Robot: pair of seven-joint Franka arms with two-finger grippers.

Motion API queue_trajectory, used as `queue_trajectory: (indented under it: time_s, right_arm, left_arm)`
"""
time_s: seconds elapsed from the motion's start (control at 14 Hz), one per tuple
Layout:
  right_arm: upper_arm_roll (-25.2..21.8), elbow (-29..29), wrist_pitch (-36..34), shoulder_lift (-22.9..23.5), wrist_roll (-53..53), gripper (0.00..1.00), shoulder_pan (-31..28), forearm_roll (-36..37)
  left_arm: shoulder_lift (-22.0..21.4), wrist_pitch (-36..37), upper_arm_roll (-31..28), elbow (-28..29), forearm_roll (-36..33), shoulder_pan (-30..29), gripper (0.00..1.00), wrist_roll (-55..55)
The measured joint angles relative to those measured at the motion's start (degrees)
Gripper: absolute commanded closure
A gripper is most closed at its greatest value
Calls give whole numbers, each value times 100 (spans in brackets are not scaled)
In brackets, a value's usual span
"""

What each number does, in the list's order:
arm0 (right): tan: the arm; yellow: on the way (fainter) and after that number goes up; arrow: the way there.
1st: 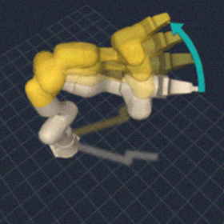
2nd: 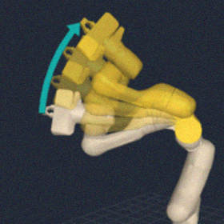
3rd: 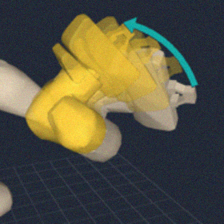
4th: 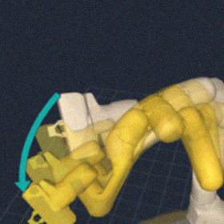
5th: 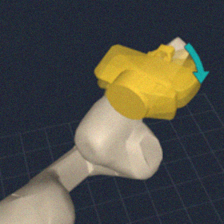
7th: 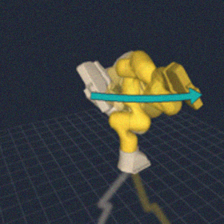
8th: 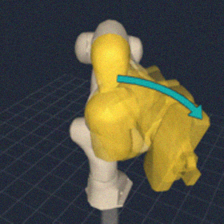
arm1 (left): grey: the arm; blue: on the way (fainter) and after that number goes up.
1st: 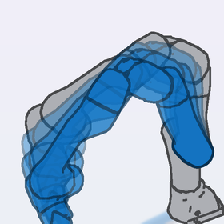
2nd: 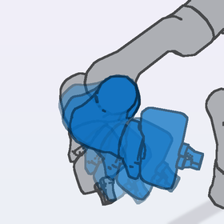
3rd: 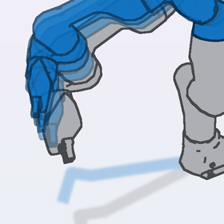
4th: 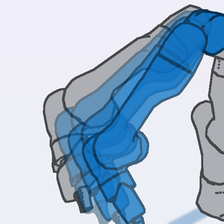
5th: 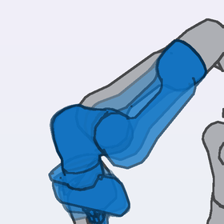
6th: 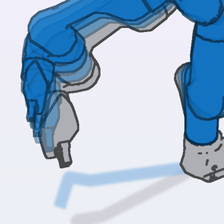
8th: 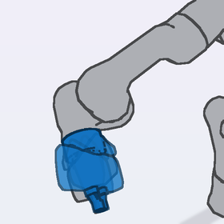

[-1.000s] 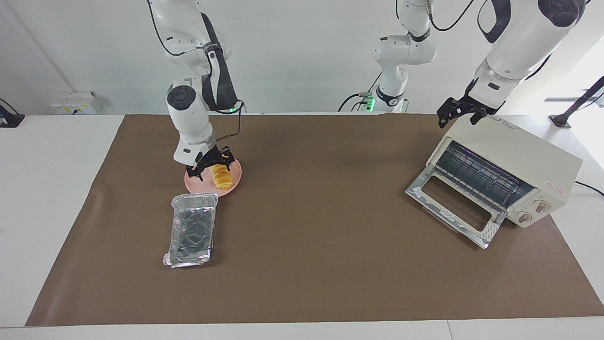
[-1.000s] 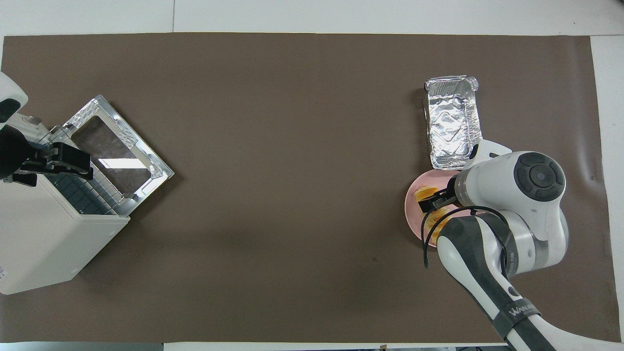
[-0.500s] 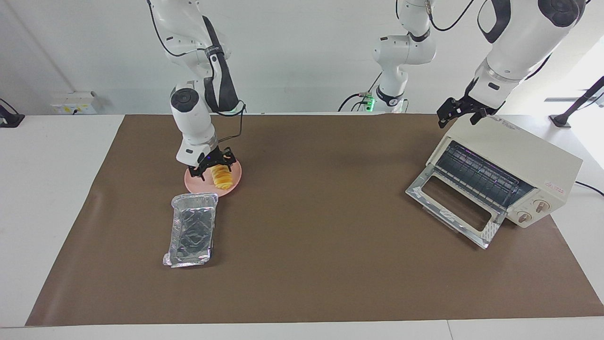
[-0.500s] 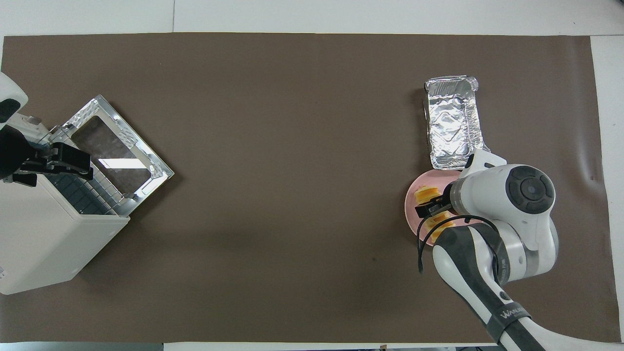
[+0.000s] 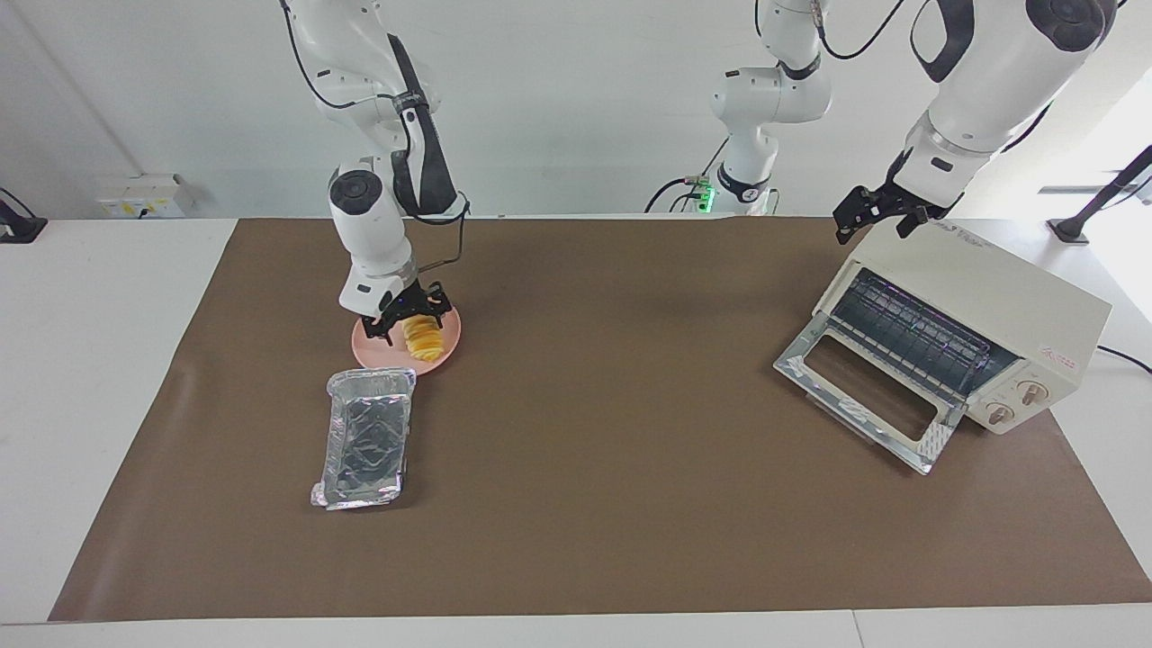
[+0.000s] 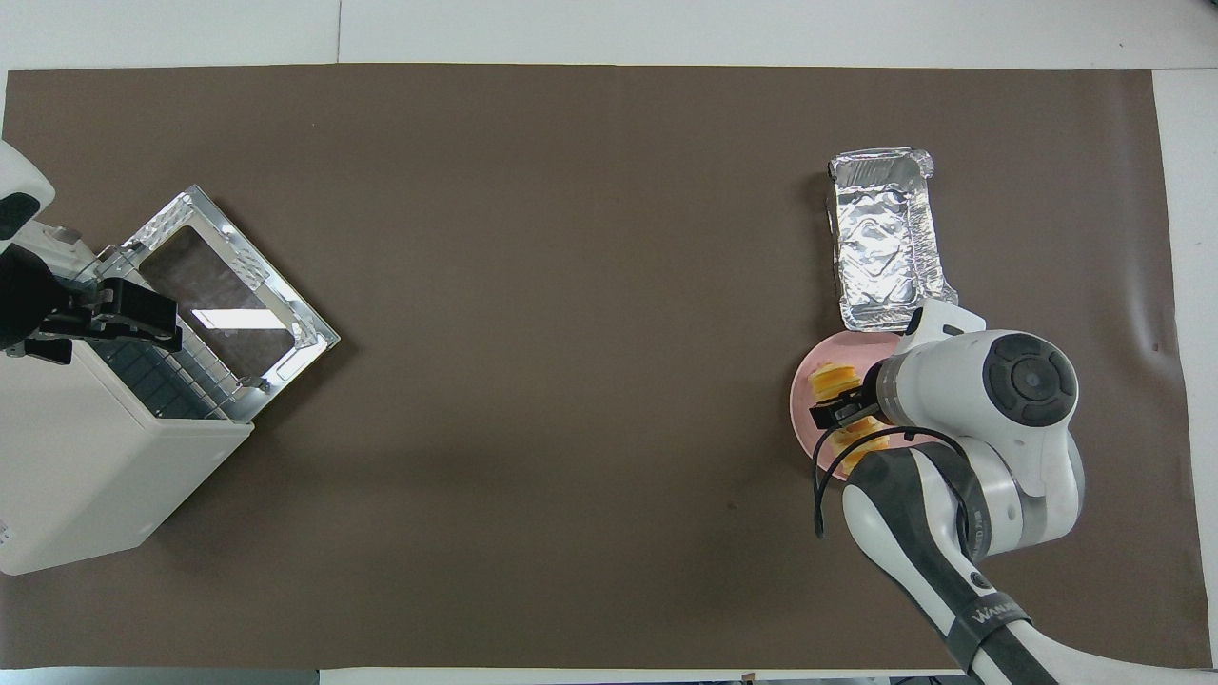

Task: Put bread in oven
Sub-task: 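Lower the right gripper and grasp the row of bread slices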

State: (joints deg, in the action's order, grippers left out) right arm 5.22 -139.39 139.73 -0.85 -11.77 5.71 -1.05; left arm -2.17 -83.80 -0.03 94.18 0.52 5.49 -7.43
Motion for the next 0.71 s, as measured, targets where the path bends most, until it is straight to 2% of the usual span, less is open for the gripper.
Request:
queue_trajectory:
  time_s: [0.07,0.21,0.71]
  right_arm:
    - [0,-44,82,0,0,37,0,0]
    - [6,-117,195,0,5,100,7,-3]
    - [16,18,52,4,332,100,189,-2]
  left_arm:
    - [0,0,0,0,0,0,0,0]
    - [0,0,0,0,0,0,0,0]
    - [0,0,0,0,0,0,0,0]
